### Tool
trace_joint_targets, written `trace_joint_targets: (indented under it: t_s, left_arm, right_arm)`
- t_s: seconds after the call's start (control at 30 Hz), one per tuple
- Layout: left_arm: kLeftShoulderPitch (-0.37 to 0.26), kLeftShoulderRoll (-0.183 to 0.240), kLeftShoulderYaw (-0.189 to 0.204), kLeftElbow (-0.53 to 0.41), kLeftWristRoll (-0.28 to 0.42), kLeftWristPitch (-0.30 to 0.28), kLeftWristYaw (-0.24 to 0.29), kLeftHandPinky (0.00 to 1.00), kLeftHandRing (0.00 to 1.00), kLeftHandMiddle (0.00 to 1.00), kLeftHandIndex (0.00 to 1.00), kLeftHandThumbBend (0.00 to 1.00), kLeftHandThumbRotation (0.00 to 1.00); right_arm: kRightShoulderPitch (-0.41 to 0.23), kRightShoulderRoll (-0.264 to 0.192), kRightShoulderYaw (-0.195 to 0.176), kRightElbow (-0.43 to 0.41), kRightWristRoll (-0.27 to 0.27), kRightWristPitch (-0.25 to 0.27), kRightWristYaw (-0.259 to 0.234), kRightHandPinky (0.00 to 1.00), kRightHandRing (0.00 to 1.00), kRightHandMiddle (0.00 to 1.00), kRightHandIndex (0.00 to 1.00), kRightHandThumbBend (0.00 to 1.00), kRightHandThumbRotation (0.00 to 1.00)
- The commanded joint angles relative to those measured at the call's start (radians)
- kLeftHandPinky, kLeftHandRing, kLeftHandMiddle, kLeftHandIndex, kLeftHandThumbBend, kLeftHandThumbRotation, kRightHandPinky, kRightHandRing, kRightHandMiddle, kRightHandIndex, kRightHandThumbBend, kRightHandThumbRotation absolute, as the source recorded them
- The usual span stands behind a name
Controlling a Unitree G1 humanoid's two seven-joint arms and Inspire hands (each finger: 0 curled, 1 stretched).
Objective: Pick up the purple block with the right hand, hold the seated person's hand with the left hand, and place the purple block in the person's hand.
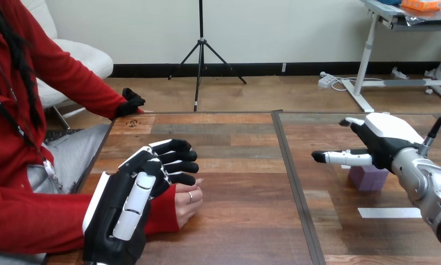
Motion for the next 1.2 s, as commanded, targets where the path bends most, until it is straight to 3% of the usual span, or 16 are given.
trace_joint_targets:
  t_s: [0.0, 0.57, 0.83, 1.17]
  left_arm:
    - [-0.064, -0.011, 0.009, 0.008, -0.011, -0.034, -0.011, 0.58, 0.64, 0.66, 0.64, 0.59, 0.82]
    - [-0.046, -0.008, 0.018, -0.009, -0.007, -0.026, -0.007, 0.57, 0.64, 0.65, 0.61, 0.58, 0.82]
    - [-0.040, -0.004, 0.024, -0.013, -0.011, -0.026, -0.011, 0.59, 0.65, 0.66, 0.61, 0.57, 0.80]
    - [-0.039, -0.001, 0.030, -0.010, -0.023, -0.022, -0.023, 0.60, 0.65, 0.66, 0.61, 0.58, 0.78]
  right_arm:
    - [-0.116, -0.008, 0.037, 0.030, -0.021, 0.023, -0.017, 0.86, 0.95, 0.96, 0.94, 1.00, 0.98]
    - [-0.113, 0.010, 0.111, 0.074, -0.043, 0.084, 0.017, 0.91, 0.95, 0.96, 0.93, 1.00, 1.00]
    - [-0.101, 0.017, 0.122, 0.083, -0.033, 0.091, 0.016, 0.92, 0.92, 0.93, 0.91, 1.00, 1.00]
    - [-0.079, 0.023, 0.109, 0.084, 0.004, 0.087, 0.029, 0.92, 0.91, 0.92, 0.90, 0.98, 1.00]
